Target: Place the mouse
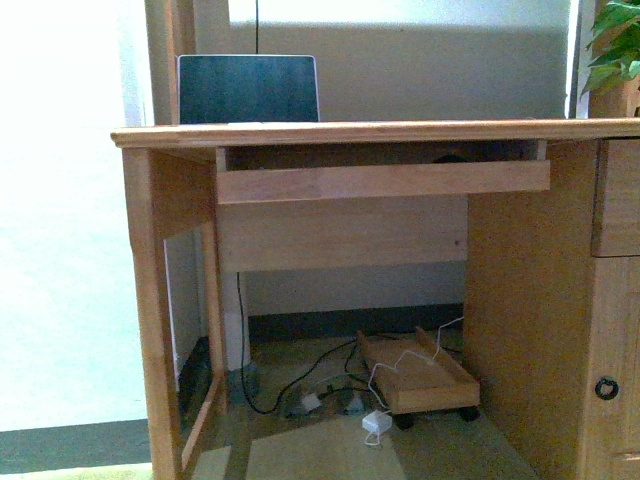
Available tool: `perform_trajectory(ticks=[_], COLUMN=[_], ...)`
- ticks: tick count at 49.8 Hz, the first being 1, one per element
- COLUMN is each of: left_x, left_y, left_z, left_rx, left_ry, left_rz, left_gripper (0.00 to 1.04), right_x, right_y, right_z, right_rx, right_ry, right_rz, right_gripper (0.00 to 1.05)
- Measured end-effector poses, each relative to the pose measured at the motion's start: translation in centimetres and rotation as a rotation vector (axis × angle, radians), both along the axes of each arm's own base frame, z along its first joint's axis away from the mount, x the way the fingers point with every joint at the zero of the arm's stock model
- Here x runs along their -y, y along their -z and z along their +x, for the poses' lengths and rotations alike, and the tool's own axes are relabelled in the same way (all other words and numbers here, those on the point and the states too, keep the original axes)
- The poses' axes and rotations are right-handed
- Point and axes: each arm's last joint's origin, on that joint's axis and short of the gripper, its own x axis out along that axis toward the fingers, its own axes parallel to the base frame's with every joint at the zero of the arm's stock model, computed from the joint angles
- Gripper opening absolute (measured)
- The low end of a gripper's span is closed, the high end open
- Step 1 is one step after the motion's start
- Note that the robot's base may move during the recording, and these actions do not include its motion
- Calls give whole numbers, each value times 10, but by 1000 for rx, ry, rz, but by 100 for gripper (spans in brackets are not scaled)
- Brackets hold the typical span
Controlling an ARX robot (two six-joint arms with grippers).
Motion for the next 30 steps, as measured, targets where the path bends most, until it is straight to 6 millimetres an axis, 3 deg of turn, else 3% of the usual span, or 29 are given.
perform_trajectory(ticks=[30], left_x=[0], left_y=[0], left_z=[0], left_rx=[0], left_ry=[0], left_rz=[0], left_gripper=[97], right_x=[0], right_y=[0], right_z=[0], right_rx=[0], right_ry=[0], right_rz=[0], right_gripper=[97])
